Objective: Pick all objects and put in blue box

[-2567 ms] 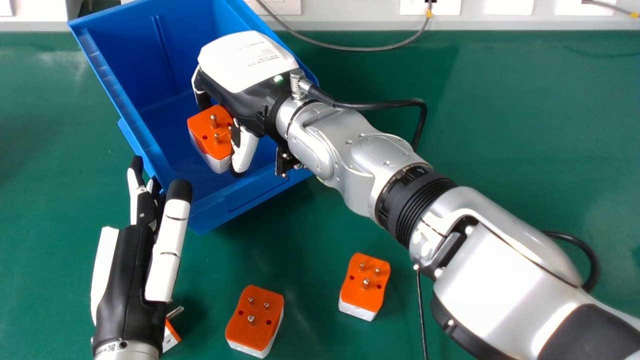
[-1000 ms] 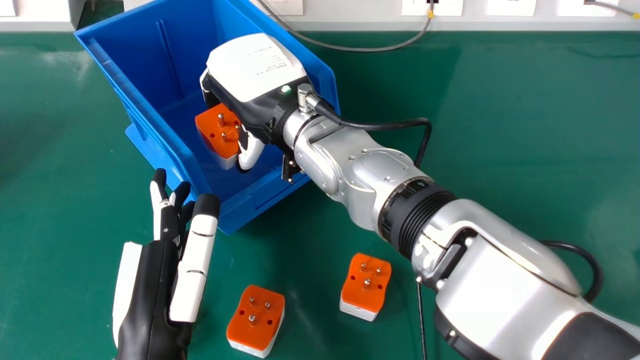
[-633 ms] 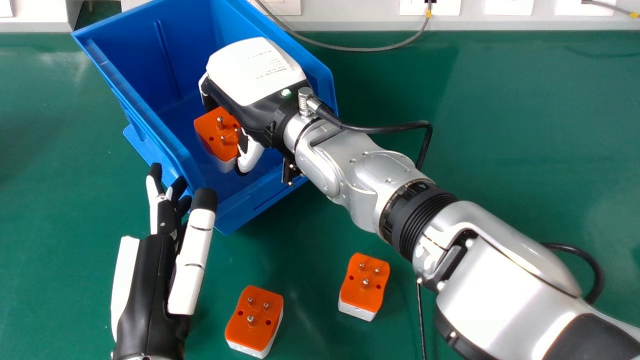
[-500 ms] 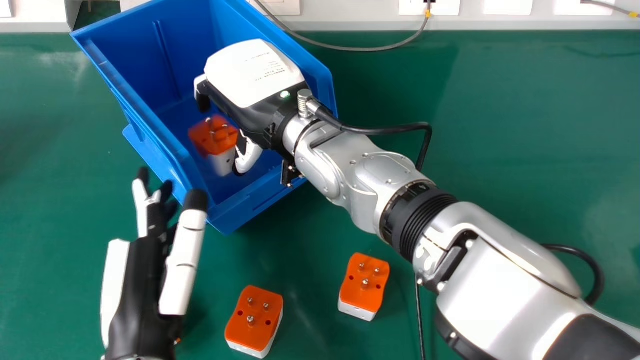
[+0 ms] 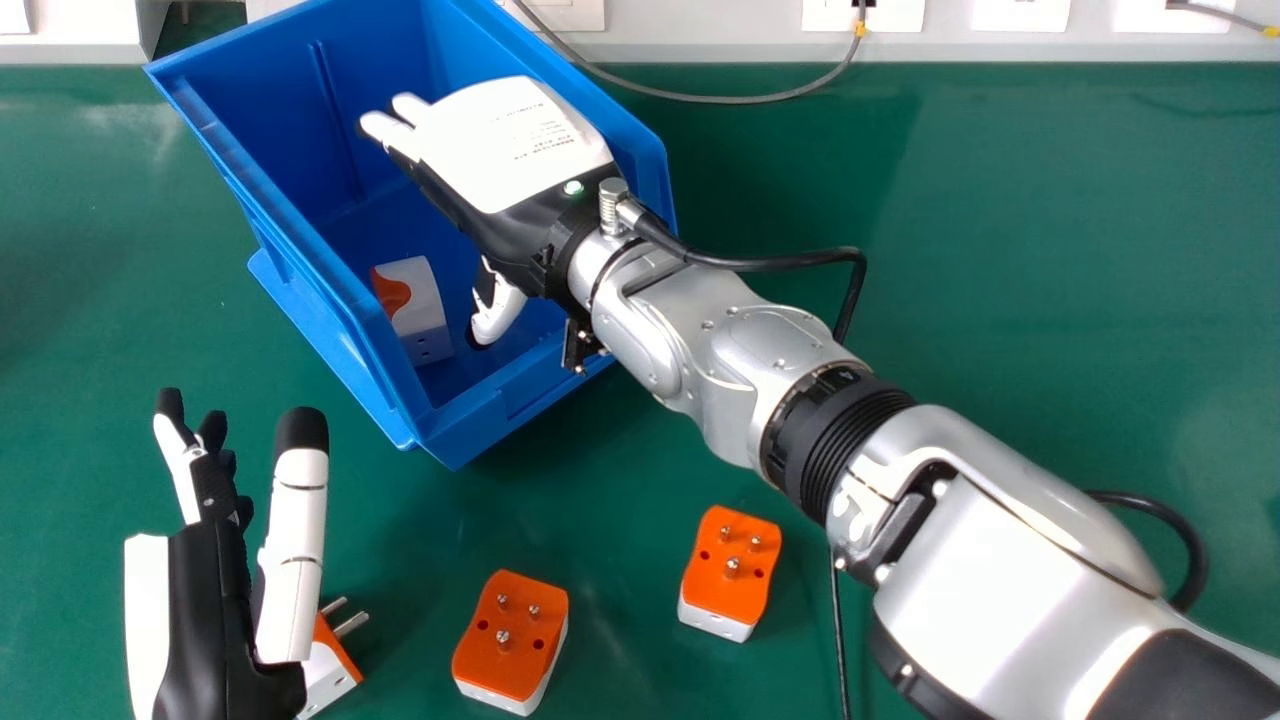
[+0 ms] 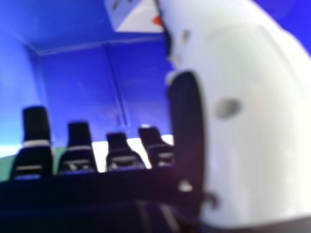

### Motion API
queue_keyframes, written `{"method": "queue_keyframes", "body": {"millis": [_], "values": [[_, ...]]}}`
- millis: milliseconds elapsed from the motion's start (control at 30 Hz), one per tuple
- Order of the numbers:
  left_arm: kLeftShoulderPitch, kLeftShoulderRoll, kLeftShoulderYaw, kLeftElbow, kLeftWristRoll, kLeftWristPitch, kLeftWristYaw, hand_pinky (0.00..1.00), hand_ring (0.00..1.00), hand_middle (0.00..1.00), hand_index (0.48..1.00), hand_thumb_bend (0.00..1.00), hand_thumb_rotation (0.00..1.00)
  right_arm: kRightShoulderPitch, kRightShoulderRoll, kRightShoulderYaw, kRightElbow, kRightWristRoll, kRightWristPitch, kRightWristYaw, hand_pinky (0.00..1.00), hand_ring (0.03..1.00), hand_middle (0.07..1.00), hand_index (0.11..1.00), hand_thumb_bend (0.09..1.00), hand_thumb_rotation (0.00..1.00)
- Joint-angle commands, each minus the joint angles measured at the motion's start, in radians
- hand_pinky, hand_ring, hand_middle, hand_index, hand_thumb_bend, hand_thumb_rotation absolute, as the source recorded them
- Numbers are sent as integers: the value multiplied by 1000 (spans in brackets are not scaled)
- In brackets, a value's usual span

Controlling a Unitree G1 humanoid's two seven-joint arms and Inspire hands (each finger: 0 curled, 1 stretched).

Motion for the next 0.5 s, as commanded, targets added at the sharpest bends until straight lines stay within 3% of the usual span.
{"method": "queue_keyframes", "body": {"millis": [0,33,133,267,400,467], "values": [[-5,8,15,5,-14,-32,-6,954,993,1000,1000,659,1000,-1,115,-27,-11,25,-1,-5,789,946,995,965,626,21],[-5,9,18,7,-18,-35,-8,954,993,1000,1000,658,1000,-2,112,-30,-13,31,-5,-5,793,948,996,966,627,31],[-22,21,46,21,-38,-37,-21,955,994,1000,1000,657,1000,-7,106,-44,-16,43,-13,-22,798,950,998,967,619,45],[-26,38,86,38,-66,-54,-40,957,994,1000,1000,659,1000,-21,93,-72,-37,62,-23,-35,796,947,999,967,504,76],[-33,53,117,50,-81,-68,-54,959,994,1000,1000,664,1000,-23,73,-100,-71,84,-41,-59,796,939,995,965,543,62],[-47,61,135,66,-88,-73,-62,957,990,1000,1000,664,1000,-21,63,-111,-87,89,-50,-67,794,933,991,961,571,39]]}}
